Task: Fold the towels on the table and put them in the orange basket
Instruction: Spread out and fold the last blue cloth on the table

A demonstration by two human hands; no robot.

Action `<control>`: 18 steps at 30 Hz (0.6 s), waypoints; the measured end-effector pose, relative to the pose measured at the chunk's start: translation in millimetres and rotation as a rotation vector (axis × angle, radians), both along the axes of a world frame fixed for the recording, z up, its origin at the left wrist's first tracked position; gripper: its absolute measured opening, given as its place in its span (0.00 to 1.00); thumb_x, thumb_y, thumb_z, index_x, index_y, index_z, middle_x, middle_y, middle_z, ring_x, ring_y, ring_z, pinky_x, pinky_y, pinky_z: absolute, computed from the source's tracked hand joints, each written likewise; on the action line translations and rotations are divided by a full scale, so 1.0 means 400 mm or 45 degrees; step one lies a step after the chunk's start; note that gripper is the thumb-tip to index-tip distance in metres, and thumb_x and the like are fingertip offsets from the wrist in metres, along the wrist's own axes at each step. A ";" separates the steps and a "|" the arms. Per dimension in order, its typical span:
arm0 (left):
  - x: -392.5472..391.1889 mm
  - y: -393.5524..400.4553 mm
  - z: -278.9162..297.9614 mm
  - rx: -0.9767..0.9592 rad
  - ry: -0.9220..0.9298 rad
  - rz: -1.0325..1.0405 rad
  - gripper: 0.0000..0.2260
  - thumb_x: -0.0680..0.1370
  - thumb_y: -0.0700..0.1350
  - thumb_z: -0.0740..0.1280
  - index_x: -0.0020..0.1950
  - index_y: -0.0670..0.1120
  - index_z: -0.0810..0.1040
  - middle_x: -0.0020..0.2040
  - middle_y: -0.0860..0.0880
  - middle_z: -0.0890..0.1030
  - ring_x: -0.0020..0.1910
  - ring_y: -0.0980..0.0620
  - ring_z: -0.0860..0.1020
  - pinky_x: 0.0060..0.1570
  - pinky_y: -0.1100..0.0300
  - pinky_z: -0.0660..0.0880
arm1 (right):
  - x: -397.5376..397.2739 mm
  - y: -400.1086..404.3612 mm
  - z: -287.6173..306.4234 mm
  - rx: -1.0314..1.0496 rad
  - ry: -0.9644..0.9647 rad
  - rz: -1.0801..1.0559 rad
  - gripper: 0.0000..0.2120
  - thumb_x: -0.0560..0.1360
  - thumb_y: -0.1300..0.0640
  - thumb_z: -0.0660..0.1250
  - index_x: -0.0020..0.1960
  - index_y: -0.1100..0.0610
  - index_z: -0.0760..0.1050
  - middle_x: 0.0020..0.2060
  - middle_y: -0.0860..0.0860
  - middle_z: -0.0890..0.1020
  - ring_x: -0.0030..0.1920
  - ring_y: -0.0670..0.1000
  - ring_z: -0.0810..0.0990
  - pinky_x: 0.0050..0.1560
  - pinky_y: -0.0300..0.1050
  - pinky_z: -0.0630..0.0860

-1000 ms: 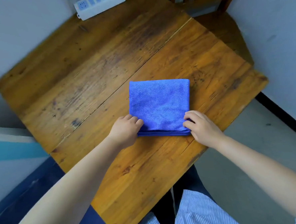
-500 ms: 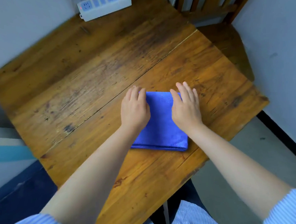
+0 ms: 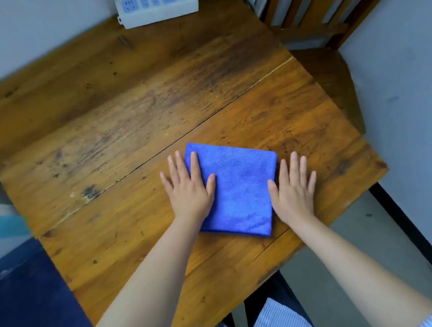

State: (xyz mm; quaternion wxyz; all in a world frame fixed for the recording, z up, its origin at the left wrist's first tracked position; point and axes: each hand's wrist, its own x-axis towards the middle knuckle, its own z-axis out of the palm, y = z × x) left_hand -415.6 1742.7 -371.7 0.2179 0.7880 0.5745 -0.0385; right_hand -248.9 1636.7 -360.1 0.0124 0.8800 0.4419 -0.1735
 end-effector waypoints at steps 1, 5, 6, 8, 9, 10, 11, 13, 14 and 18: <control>-0.017 -0.005 0.007 -0.012 0.008 0.028 0.31 0.78 0.58 0.55 0.76 0.45 0.51 0.77 0.42 0.49 0.76 0.44 0.46 0.71 0.43 0.44 | 0.002 0.007 0.017 0.053 0.010 0.000 0.27 0.78 0.51 0.56 0.73 0.62 0.56 0.75 0.60 0.50 0.75 0.60 0.46 0.72 0.62 0.45; -0.086 -0.006 0.043 -0.018 0.089 0.036 0.31 0.76 0.58 0.59 0.73 0.43 0.58 0.68 0.41 0.68 0.67 0.42 0.65 0.64 0.50 0.62 | -0.020 0.101 0.075 0.288 0.069 0.248 0.24 0.75 0.55 0.56 0.68 0.65 0.65 0.73 0.63 0.58 0.74 0.64 0.51 0.71 0.63 0.46; -0.097 -0.004 0.049 -0.019 0.147 0.011 0.28 0.77 0.58 0.58 0.71 0.43 0.62 0.64 0.42 0.72 0.63 0.42 0.68 0.59 0.50 0.65 | -0.026 0.137 0.084 0.297 0.104 0.314 0.23 0.75 0.55 0.57 0.68 0.64 0.66 0.73 0.62 0.58 0.74 0.63 0.50 0.71 0.61 0.45; -0.115 -0.023 0.066 -0.066 0.289 0.046 0.21 0.77 0.58 0.56 0.63 0.44 0.69 0.59 0.44 0.75 0.60 0.43 0.70 0.56 0.51 0.66 | -0.048 0.213 0.090 0.277 0.183 0.495 0.21 0.76 0.57 0.59 0.67 0.62 0.67 0.74 0.59 0.56 0.75 0.60 0.48 0.72 0.58 0.45; -0.116 -0.039 0.072 -0.085 0.359 0.066 0.20 0.78 0.57 0.55 0.60 0.45 0.71 0.58 0.45 0.76 0.60 0.44 0.70 0.57 0.51 0.65 | -0.057 0.249 0.090 0.247 0.218 0.561 0.20 0.76 0.57 0.59 0.67 0.62 0.66 0.74 0.58 0.56 0.75 0.59 0.47 0.72 0.56 0.47; -0.113 -0.061 0.073 -0.089 0.403 0.094 0.19 0.78 0.57 0.55 0.59 0.45 0.72 0.58 0.45 0.76 0.60 0.44 0.69 0.59 0.50 0.64 | -0.068 0.284 0.091 0.190 0.273 0.595 0.21 0.76 0.57 0.59 0.68 0.61 0.65 0.74 0.57 0.56 0.75 0.57 0.49 0.72 0.54 0.50; -0.109 -0.089 0.077 -0.102 0.440 0.155 0.18 0.78 0.56 0.55 0.59 0.44 0.72 0.58 0.45 0.76 0.60 0.44 0.69 0.61 0.50 0.62 | -0.086 0.318 0.091 0.106 0.340 0.640 0.22 0.76 0.56 0.60 0.68 0.61 0.63 0.73 0.57 0.59 0.74 0.57 0.53 0.71 0.53 0.54; -0.084 -0.124 0.082 -0.162 0.455 0.268 0.18 0.79 0.55 0.55 0.60 0.44 0.71 0.59 0.45 0.76 0.61 0.44 0.68 0.62 0.50 0.61 | -0.108 0.360 0.087 -0.049 0.416 0.676 0.24 0.76 0.56 0.60 0.69 0.61 0.61 0.69 0.58 0.66 0.69 0.58 0.62 0.67 0.51 0.61; -0.075 -0.136 0.084 -0.191 0.452 0.362 0.18 0.79 0.54 0.55 0.60 0.44 0.71 0.59 0.44 0.76 0.61 0.44 0.68 0.61 0.51 0.62 | -0.121 0.375 0.087 -0.117 0.441 0.696 0.24 0.75 0.58 0.61 0.69 0.61 0.61 0.67 0.58 0.68 0.68 0.59 0.64 0.66 0.51 0.63; -0.045 -0.143 0.089 -0.440 0.294 0.735 0.16 0.78 0.51 0.59 0.61 0.42 0.70 0.61 0.42 0.75 0.64 0.42 0.68 0.60 0.51 0.64 | -0.140 0.397 0.090 -0.262 0.486 0.627 0.13 0.72 0.63 0.62 0.56 0.63 0.72 0.53 0.59 0.77 0.56 0.60 0.74 0.48 0.46 0.72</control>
